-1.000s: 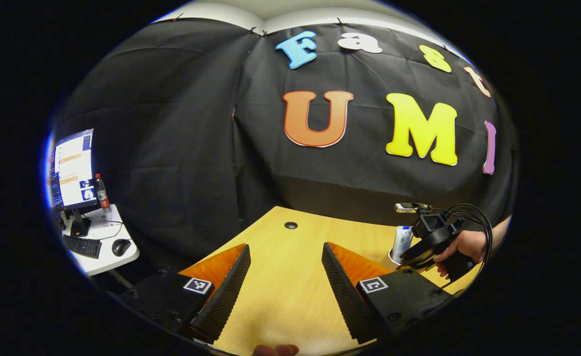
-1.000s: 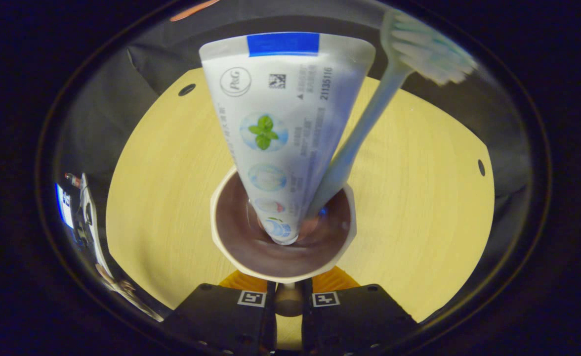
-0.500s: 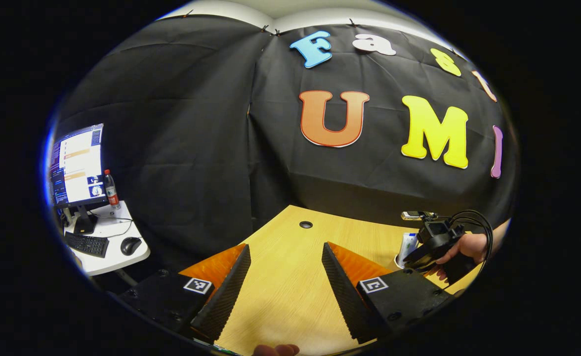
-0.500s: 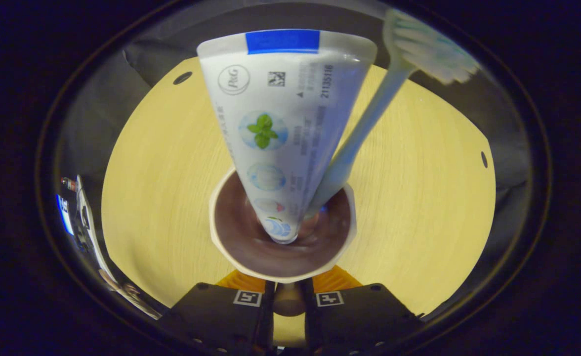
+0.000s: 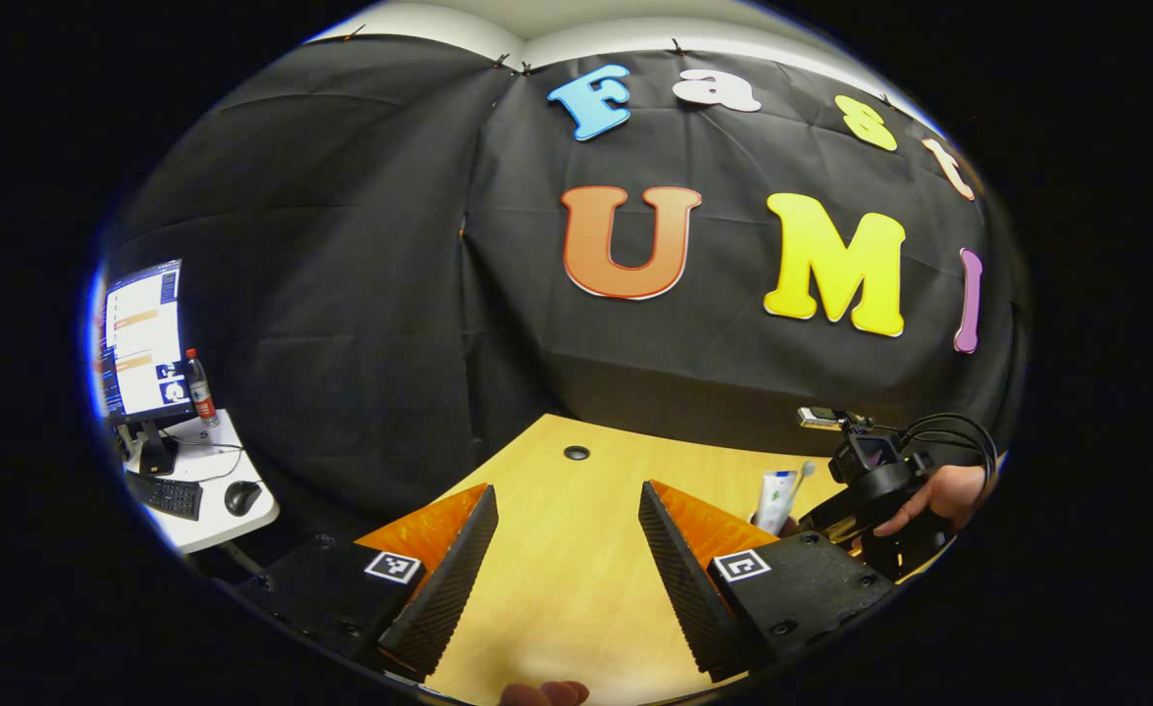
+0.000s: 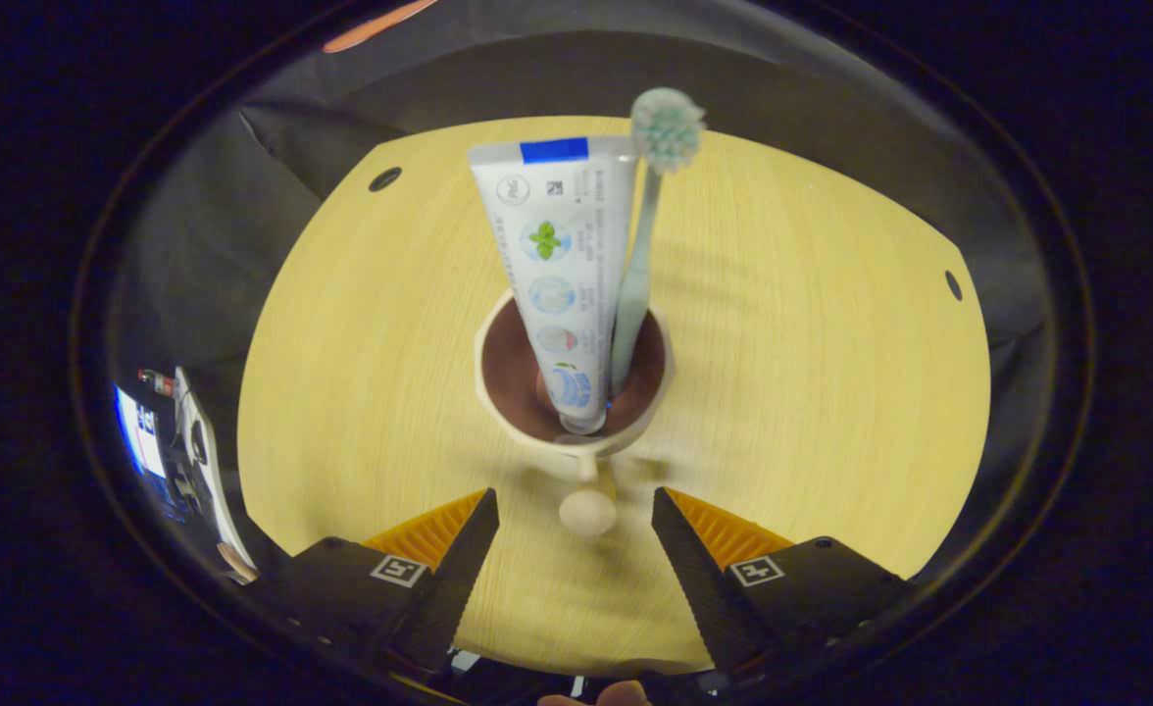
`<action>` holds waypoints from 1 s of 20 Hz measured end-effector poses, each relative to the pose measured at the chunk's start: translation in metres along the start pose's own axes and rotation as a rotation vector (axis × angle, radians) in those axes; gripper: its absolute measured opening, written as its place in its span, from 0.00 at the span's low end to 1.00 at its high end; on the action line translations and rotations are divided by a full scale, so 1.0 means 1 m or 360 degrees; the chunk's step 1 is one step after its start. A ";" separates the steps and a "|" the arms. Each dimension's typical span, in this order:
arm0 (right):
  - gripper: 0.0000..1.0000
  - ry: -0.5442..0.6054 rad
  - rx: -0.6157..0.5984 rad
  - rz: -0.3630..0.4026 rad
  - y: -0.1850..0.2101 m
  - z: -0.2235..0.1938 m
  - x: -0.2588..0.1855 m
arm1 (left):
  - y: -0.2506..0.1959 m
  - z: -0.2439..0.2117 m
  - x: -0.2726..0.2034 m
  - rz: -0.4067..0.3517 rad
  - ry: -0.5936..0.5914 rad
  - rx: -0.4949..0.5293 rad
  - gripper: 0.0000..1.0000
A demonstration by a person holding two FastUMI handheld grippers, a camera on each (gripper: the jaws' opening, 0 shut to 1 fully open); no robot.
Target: Put the toothbrush and toothpaste on the desktop into the cup, then pick up the cup and place it on the coaster on the desktop.
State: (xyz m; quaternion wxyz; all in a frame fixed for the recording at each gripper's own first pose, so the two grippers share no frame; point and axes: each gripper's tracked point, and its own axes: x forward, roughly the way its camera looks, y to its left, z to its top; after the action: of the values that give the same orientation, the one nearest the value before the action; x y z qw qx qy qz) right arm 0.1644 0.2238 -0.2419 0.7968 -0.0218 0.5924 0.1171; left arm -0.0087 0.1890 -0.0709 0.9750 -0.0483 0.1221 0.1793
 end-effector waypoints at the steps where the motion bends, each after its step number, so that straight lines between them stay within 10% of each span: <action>1: 0.96 -0.0055 0.0019 0.0020 -0.005 -0.004 -0.017 | -0.014 0.003 0.000 -0.0049 -0.0006 0.0000 0.92; 11: 0.96 -0.1094 0.0145 -0.0155 -0.118 -0.008 -0.241 | -0.156 0.082 -0.020 -0.0495 -0.0161 0.0077 0.92; 20: 0.96 -0.1811 0.0084 -0.0305 -0.137 -0.016 -0.327 | -0.190 0.109 -0.064 -0.0542 -0.0231 0.0063 0.92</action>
State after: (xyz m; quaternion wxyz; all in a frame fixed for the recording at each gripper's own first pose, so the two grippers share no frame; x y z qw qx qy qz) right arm 0.0896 0.0350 0.0496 0.9973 0.0109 0.0687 0.0229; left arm 0.0262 0.0058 0.0598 0.9983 -0.0359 0.0451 0.0121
